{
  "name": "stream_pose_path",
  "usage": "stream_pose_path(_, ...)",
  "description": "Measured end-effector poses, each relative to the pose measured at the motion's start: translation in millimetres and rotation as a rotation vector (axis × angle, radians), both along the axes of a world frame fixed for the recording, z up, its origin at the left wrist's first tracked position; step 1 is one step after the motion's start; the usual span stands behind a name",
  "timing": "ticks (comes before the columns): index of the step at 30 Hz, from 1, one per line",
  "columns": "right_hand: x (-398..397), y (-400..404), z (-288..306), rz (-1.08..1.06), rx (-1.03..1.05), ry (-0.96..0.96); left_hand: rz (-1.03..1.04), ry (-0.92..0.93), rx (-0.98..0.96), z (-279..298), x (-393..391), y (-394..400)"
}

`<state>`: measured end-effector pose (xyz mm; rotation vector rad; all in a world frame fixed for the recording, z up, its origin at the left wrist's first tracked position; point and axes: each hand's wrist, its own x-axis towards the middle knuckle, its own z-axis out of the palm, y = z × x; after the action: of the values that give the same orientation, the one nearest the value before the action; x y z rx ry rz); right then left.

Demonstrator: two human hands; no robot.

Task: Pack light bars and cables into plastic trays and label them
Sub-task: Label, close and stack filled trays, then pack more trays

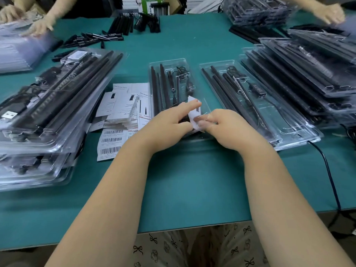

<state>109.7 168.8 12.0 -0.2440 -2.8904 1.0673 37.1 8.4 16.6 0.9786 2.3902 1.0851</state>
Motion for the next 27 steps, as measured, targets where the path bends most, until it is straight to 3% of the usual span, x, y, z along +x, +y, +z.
stream_pose_path(6, -6, -11, -8, -0.294, 0.097, 0.118, -0.065, 0.131, -0.058, 0, -1, 1)
stream_pose_path(16, -4, -6, -2, -0.19, 0.115, -0.004, -0.092, 0.207, -0.14, 1, -2, 2)
stream_pose_path(18, -5, -2, 0, -0.324, -0.09, 0.05, -0.109, 0.238, -0.18, 1, -1, 4)
stream_pose_path(21, -6, -3, 4, -0.459, -0.596, 0.088, -0.142, 0.289, -0.259, 2, 0, 8)
stream_pose_path(22, -6, -3, 4, -0.473, -0.62, 0.098, -0.148, 0.295, -0.274, 2, -1, 8)
stream_pose_path(27, 6, -2, 4, -0.306, -0.238, -0.087, -0.227, 0.309, -0.379, 3, -4, 9)
